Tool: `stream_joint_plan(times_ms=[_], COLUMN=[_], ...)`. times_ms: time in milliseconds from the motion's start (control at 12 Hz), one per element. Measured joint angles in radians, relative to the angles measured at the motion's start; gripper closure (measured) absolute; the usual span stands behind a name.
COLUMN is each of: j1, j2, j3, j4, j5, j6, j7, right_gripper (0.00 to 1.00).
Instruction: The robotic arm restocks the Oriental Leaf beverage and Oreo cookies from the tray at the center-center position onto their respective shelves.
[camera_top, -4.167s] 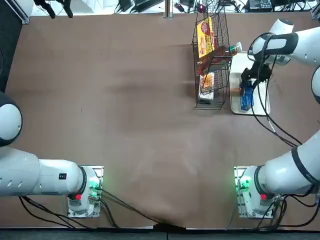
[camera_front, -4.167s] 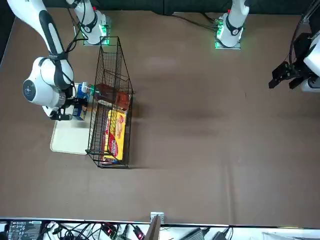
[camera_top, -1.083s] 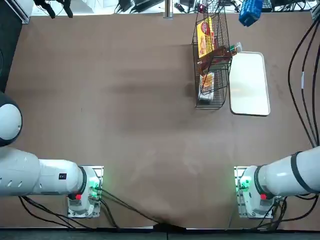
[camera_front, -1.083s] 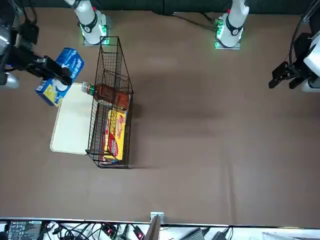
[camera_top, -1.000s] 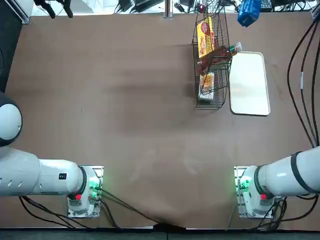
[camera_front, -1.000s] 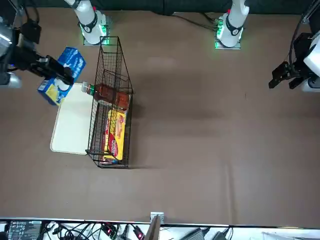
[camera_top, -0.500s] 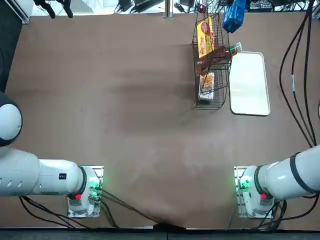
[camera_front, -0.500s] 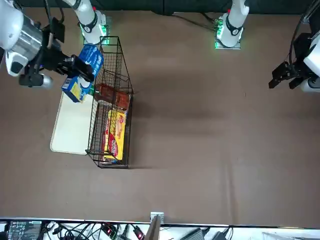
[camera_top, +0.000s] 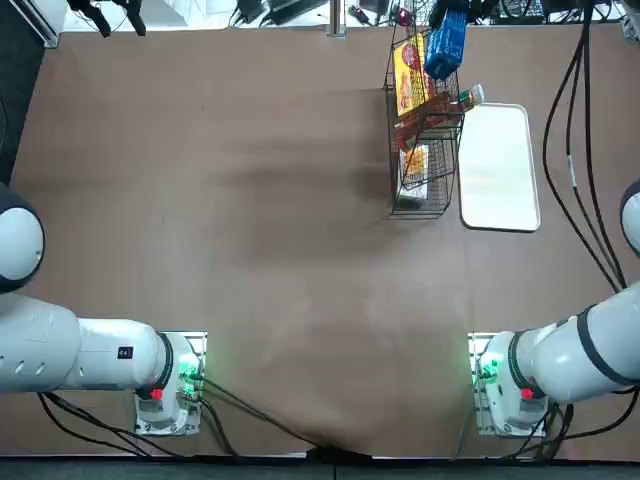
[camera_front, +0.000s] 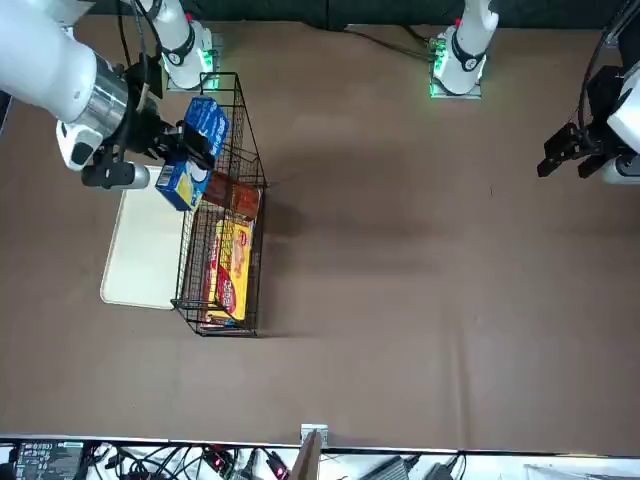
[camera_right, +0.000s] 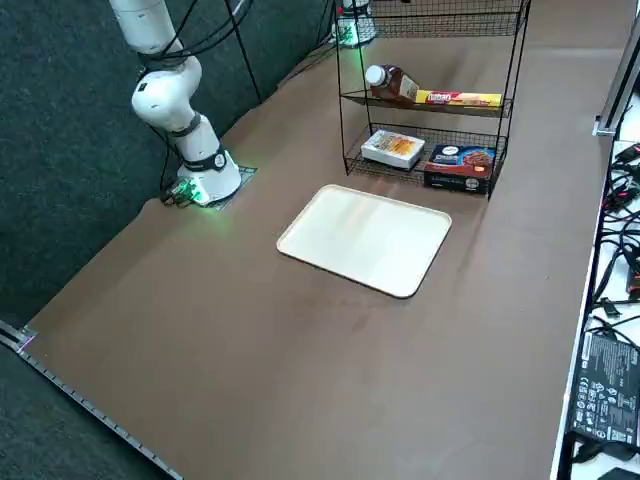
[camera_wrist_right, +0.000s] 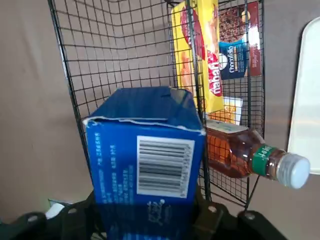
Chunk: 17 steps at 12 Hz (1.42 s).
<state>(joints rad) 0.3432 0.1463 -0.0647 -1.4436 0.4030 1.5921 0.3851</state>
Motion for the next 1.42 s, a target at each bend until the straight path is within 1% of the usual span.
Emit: stream_joint_plan(times_ms=[500, 667, 750, 833, 917, 1000, 1417], j1=[0.006, 0.006, 0.006, 0.006, 0.006, 0.006, 0.006], j2=[0.006, 0.008, 0.01, 0.015, 0.016, 0.017, 0.018], j3=[-0.001, -0.001, -0.001, -0.003, -0.003, -0.003, -0.004], j4=[0.0, 0.0, 0.0, 0.0, 0.0, 0.0, 0.001], j5=[-0.006, -0.006, -0.006, -0.006, -0.006, -0.006, -0.006], j6=[-0.003, -0.002, -0.001, 0.0, 0.001, 0.002, 0.007], j7=[-0.08, -0.082, -0.083, -0.084, -0.085, -0.085, -0.086], right_gripper=[0.38, 0.33, 0.32, 0.13, 0.02, 0.0, 0.0])
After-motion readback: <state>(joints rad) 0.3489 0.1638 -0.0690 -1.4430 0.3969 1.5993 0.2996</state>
